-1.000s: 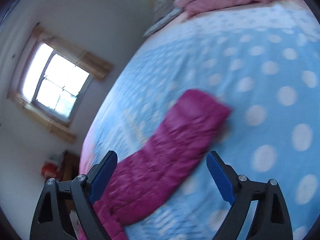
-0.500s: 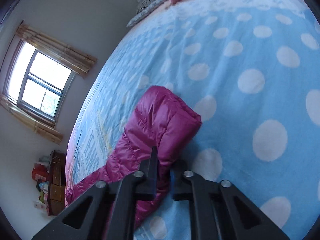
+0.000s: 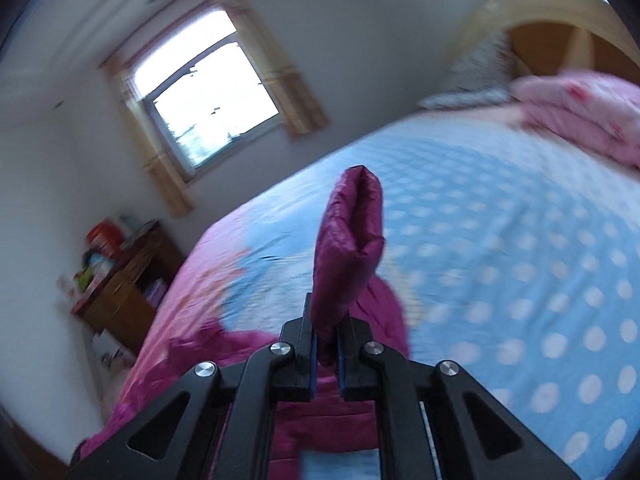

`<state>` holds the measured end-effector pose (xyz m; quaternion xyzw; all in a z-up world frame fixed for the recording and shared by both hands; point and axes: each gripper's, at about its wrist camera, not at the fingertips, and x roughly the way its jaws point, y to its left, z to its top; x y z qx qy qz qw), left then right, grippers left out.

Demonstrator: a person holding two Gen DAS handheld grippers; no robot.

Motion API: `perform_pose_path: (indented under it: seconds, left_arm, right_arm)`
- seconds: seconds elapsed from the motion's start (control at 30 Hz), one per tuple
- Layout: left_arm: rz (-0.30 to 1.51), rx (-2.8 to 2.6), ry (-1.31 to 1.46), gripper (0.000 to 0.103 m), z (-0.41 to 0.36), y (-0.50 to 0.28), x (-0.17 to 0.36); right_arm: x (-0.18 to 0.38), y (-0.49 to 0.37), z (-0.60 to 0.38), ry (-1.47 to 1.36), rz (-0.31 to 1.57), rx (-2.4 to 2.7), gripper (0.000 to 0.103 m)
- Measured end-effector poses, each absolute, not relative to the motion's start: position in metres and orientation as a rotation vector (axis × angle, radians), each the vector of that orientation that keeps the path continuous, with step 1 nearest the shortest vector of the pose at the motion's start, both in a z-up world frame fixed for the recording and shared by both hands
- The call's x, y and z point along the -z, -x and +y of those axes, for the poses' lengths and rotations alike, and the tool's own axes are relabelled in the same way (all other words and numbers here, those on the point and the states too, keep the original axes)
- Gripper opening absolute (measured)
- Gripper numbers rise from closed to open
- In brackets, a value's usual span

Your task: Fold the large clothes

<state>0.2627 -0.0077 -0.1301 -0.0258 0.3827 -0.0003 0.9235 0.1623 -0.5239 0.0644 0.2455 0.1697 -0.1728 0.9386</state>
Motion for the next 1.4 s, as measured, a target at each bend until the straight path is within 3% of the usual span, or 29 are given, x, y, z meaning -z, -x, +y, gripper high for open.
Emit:
perform_pose_path:
  seconds: [0.2, 0.5, 0.8, 1.17, 1.23, 1.27, 1.3, 1.37, 1.4]
  left_arm:
    - [0.777, 0.011, 0.066, 0.103, -0.006, -0.261, 0.130]
    - [0.764, 0.026, 0.084, 0.103, -0.002, -0.259, 0.129]
    - [0.754, 0.035, 0.093, 0.103, 0.001, -0.255, 0.129]
    - [0.755, 0.033, 0.089, 0.103, -0.001, -0.255, 0.128]
    - [0.755, 0.033, 0.089, 0.103, -0.001, -0.255, 0.128]
    - [0.755, 0.033, 0.088, 0.103, -0.001, -0.255, 0.128]
    - [0.755, 0.034, 0.089, 0.103, -0.001, -0.255, 0.128]
    - [0.755, 0.034, 0.089, 0.103, -0.001, -0.255, 0.128]
    - [0.755, 0.033, 0.088, 0.103, -0.001, -0.255, 0.129]
  right_arm:
    - [-0.072, -0.230, -0.405, -0.417, 0.414, 0.099, 0.007]
    - [0.025, -0.342, -0.288, -0.432, 0.634, -0.187, 0.007]
    - [0.119, -0.390, -0.280, -0.593, 0.832, -0.388, 0.007]
    - [0.155, -0.403, -0.244, -0.631, 0.965, -0.483, 0.008]
    - [0.152, -0.401, -0.248, -0.667, 0.967, -0.516, 0.015]
    - [0.148, -0.398, -0.251, -0.681, 0.955, -0.537, 0.031]
    - [0.142, -0.394, -0.253, -0.693, 0.931, -0.560, 0.058]
    - [0.123, -0.384, -0.260, -0.712, 0.855, -0.599, 0.084]
    - [0.111, -0.378, -0.266, -0.719, 0.806, -0.616, 0.084]
